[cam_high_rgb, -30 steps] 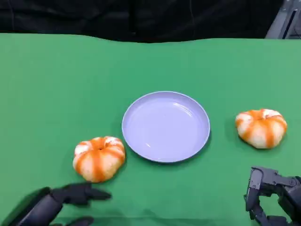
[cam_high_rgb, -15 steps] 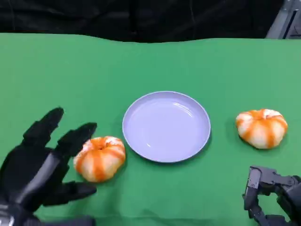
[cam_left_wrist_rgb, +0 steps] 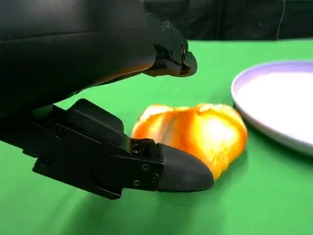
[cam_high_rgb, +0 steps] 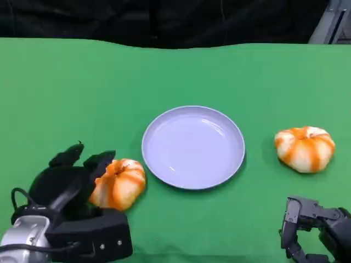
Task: Grasp the bread from the table and place it into the plate.
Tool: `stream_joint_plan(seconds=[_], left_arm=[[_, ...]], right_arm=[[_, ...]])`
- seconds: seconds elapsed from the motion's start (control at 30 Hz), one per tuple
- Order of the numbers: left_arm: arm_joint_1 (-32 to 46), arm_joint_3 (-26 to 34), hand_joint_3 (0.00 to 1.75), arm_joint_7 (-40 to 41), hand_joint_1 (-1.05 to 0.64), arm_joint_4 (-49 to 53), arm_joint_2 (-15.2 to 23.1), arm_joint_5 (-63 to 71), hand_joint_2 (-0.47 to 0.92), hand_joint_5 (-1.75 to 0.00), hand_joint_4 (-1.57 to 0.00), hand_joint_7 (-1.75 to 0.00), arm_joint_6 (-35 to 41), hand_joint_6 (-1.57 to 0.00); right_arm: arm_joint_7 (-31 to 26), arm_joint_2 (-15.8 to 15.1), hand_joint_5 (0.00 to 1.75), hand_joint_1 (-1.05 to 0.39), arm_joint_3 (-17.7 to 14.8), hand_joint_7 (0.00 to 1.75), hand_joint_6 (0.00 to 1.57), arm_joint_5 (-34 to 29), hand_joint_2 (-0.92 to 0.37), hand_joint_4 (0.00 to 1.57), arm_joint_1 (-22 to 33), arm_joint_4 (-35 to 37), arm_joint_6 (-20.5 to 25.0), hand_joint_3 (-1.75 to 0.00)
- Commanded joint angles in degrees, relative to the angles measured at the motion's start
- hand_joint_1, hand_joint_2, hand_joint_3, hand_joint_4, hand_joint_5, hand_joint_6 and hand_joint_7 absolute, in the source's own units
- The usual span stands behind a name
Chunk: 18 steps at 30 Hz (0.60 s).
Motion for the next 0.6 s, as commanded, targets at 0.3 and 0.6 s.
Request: stream_joint_plan(seconds=[0.3, 0.6], left_arm=[[-5.34, -4.46, 0.43, 4.82, -1.01, 12.07, -0.62, -3.36, 0.92, 0.00, 0.00, -0.01, -1.24, -0.22], [-8.29, -5.81, 0.32, 9.91, -0.79, 22.32, -1.32, -6.29, 0.92, -0.04, -0.11, -0.02, -5.08, -0.29]], right_arm=[[-1.29, -0.66, 1.75, -0.18, -0.08, 1.65, 0.71, -0.76, -0.58, 0.82, 0.97, -1.95, 0.16, -1.16], [-1.40, -0.53, 1.75, -0.21, 0.14, 1.65, 0.71, -0.75, -0.57, 0.82, 1.36, -2.44, 0.18, -1.17]])
